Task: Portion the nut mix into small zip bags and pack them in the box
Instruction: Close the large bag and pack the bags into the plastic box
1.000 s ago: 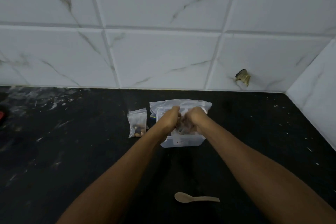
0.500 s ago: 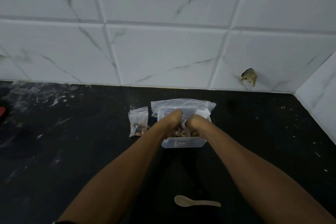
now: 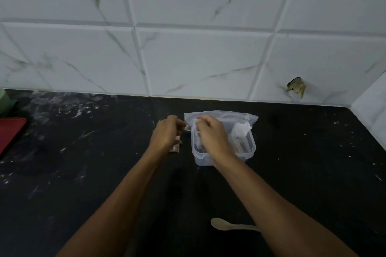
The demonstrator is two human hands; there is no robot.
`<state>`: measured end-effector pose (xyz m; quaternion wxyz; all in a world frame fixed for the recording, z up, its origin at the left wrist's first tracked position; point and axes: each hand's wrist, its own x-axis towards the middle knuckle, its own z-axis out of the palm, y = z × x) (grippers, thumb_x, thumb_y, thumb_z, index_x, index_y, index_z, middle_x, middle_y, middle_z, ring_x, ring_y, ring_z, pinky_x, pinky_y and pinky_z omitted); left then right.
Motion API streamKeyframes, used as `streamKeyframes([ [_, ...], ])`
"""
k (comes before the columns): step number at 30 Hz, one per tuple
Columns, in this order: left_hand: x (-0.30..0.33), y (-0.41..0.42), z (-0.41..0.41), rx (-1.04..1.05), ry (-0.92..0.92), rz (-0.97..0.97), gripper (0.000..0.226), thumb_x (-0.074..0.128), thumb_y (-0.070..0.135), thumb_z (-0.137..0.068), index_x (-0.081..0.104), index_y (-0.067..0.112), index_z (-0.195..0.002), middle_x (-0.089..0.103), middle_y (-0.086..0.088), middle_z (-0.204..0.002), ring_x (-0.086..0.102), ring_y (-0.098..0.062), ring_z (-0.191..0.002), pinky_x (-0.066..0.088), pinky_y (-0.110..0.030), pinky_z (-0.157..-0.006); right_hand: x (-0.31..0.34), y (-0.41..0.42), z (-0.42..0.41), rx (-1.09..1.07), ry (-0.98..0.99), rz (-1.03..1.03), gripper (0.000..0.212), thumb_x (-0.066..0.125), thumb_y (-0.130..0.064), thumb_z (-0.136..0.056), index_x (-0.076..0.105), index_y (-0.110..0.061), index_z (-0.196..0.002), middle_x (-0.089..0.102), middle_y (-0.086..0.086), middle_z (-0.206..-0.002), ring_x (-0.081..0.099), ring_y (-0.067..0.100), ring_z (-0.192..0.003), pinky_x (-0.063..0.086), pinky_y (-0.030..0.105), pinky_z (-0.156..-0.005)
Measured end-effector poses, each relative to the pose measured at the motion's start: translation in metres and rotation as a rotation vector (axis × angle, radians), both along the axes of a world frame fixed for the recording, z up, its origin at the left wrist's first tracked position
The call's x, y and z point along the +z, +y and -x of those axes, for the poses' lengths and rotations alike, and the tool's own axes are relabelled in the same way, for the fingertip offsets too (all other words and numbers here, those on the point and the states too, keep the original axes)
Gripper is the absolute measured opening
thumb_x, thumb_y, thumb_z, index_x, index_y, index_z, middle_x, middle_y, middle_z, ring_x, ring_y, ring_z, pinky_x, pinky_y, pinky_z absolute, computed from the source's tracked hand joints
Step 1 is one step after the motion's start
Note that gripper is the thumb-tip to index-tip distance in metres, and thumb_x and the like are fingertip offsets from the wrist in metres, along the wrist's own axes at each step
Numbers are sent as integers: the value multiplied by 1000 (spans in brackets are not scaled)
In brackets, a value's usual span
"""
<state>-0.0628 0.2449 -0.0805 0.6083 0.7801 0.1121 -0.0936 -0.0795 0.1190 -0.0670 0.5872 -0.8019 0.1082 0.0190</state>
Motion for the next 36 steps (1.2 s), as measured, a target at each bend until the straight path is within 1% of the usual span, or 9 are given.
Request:
streamKeyframes([
  [4, -10, 38, -2, 131, 61, 25, 33, 29, 32, -103, 59, 16, -106, 63, -7, -114, 58, -17, -99, 47, -43, -99, -14, 49, -10, 24, 192, -292, 18, 43, -21, -99, 61, -21, -99, 64, 8, -108, 63, 20, -99, 55, 31, -84],
  [8, -26, 51, -4, 173, 177, 134, 32, 28, 30, -104, 56, 18, -92, 57, 0, -97, 52, -11, -87, 39, -35, -87, -38, 76, -23, 39, 359, -321, 33, 42, -12, -94, 55, 5, -120, 59, 26, -124, 58, 40, -115, 49, 49, -99],
  [12, -32, 52, -10, 217, 245, 237, 32, 32, 23, -103, 54, 14, -82, 59, -3, -79, 56, -10, -68, 46, -25, -63, -57, 82, -31, 10, 387, -292, 32, 44, -20, -96, 53, -2, -121, 62, 21, -120, 62, 35, -107, 51, 47, -96],
  [14, -32, 51, -13, 218, 286, 316, 30, 32, 20, -103, 57, 6, -92, 61, -8, -77, 61, -14, -66, 49, -24, -49, -63, 83, -37, -41, 450, -212, 31, 43, -22, -97, 47, -12, -126, 63, 15, -114, 63, 26, -99, 52, 42, -92],
  [18, -37, 49, -15, 205, 333, 390, 20, 32, 20, -104, 50, 10, -105, 56, -6, -89, 55, -15, -77, 45, -29, -59, -72, 84, -40, -62, 497, -179, 49, 38, -21, -98, 29, -14, -146, 55, 13, -130, 57, 19, -101, 46, 29, -77],
  [23, -44, 49, -19, 210, 355, 367, 27, 35, 25, -100, 59, 13, -96, 62, -8, -95, 59, -19, -84, 47, -35, -73, -89, 93, -47, -137, 447, -167, 59, 50, -20, -87, 35, -14, -143, 59, 11, -127, 61, 26, -109, 51, 43, -94],
  [29, -45, 51, -11, 251, 317, 372, 35, 35, 24, -101, 61, 9, -119, 67, -11, -87, 62, -19, -78, 51, -33, -67, -69, 95, -34, -82, 476, -268, 23, 58, -22, -91, 54, -18, -113, 65, 5, -102, 64, 17, -89, 51, 28, -70],
  [32, -40, 51, 1, 231, 222, 306, 37, 34, 23, -101, 67, 9, -105, 71, -17, -102, 68, -23, -93, 54, -38, -82, -57, 95, -28, 0, 417, -266, 13, 58, -27, -92, 62, -21, -102, 67, 1, -95, 65, 14, -87, 55, 32, -81],
  [36, -11, 41, 16, 170, 33, 240, 42, 29, 28, -104, 70, 19, -94, 73, -8, -94, 70, -18, -92, 56, -34, -79, -25, 81, -17, 130, 291, -142, 17, 57, -33, -90, 64, -22, -100, 69, 5, -98, 67, 18, -91, 56, 38, -85],
])
